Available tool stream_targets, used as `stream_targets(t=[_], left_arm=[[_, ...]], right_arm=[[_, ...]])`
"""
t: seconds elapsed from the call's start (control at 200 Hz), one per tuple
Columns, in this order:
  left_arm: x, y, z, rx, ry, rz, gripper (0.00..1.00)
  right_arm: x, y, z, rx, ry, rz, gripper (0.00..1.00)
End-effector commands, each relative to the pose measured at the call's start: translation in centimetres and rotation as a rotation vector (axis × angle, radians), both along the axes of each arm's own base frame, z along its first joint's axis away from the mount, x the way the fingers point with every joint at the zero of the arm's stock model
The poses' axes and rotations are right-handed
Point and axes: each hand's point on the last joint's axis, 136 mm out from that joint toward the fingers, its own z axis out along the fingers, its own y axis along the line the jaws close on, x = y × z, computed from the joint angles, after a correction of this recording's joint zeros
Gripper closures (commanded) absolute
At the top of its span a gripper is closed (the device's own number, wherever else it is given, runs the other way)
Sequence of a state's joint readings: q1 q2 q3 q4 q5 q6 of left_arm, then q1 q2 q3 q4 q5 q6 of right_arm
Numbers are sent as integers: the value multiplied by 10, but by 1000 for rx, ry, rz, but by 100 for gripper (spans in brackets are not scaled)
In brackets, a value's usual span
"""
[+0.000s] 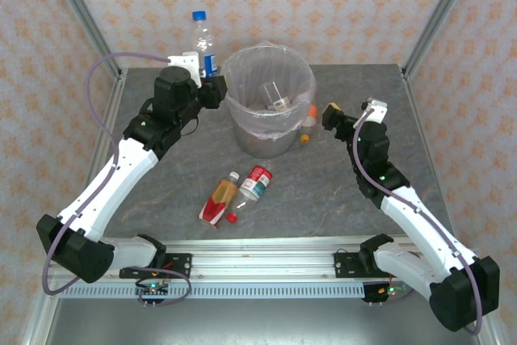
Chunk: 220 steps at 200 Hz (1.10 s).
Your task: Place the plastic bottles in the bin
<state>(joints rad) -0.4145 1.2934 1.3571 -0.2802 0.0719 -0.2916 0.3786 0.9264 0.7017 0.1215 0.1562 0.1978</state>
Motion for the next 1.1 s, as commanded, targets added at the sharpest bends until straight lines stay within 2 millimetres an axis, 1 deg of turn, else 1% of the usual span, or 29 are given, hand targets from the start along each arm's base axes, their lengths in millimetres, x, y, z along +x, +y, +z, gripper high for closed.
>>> stream_targets(t=[0.0, 0.215, 0.35, 0.45, 0.571, 0.696, 0.776, 0.861, 0.931, 1.026, 1.096], left_arm=[[-3, -22, 24, 32, -63, -107, 62], [-3, -59, 34, 9, -74, -269, 62], [1, -75, 41, 45, -108, -319, 62], [5, -90, 42, 76, -124, -376, 62], [18, -106, 33, 132, -124, -417, 61], [41, -117, 24, 171, -121, -418, 61], [55, -126, 16, 167, -88, -421, 62], [62, -135, 5, 133, -34, -439, 61], [67, -136, -3, 98, -1, -409, 61], [73, -131, -14, 62, 43, -346, 61], [73, -131, -24, 49, 70, -335, 61]], right_arm=[[-3, -1, 9, 10, -41, 4, 1], [-5, -3, 12, 10, -49, 0, 1], [-6, -4, 13, 10, -51, -2, 1], [-8, -5, 13, 8, -52, -3, 1], [-9, -7, 13, 7, -52, -9, 1], [-10, -7, 13, 7, -53, -12, 1], [-11, -8, 14, 2, -52, -12, 1], [-13, -10, 15, -4, -50, -18, 1], [-15, -12, 15, -12, -50, -27, 1], [-16, -14, 16, -22, -52, -37, 1], [-15, -15, 14, -27, -50, -38, 1]])
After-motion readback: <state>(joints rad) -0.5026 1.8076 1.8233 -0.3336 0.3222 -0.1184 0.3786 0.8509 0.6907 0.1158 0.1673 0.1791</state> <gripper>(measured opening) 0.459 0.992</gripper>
